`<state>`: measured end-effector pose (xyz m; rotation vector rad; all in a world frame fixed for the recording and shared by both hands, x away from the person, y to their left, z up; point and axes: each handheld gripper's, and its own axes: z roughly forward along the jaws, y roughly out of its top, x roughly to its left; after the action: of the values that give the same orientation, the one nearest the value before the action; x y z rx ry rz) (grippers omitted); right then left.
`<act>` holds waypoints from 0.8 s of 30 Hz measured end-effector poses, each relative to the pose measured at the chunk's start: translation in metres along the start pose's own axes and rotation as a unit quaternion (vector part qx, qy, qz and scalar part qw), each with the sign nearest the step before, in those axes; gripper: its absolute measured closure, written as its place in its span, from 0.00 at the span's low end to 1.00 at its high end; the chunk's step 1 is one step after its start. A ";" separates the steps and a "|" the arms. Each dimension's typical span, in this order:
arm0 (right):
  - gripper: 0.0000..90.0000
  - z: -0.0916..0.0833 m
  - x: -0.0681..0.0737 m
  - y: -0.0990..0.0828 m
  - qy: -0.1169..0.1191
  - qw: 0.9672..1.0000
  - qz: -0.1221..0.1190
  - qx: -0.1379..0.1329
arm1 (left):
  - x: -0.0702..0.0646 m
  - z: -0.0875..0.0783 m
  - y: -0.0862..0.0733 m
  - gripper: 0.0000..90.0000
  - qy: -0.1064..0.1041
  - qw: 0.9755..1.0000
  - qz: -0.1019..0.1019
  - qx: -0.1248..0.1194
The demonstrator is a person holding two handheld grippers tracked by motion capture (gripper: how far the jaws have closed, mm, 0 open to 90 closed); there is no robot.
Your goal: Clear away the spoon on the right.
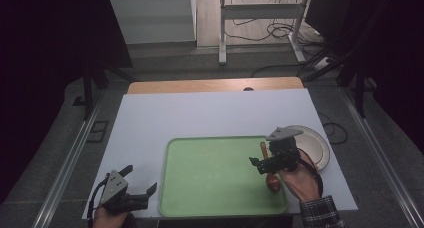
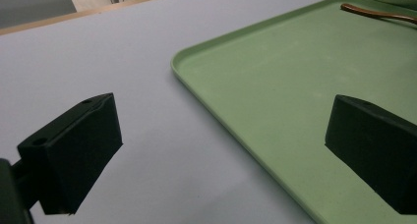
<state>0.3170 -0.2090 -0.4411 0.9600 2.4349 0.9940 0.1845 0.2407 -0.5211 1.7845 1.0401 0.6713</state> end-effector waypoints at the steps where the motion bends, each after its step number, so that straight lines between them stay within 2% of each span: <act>1: 0.00 -0.002 0.001 0.000 0.002 1.000 0.001 -0.003 | 0.000 0.000 0.000 0.01 -0.001 1.000 0.000 0.000; 7: 0.00 -0.012 0.004 -0.005 0.011 1.000 0.003 -0.016 | -0.001 0.000 0.000 0.01 -0.002 1.000 0.004 0.001; 24: 0.00 -0.022 0.013 -0.024 0.009 0.999 0.006 -0.053 | -0.002 0.001 0.000 0.02 -0.006 1.000 0.012 0.003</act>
<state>0.2855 -0.2234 -0.4432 0.9340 2.3684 1.1281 0.1843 0.2390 -0.5210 1.8054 1.0154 0.6722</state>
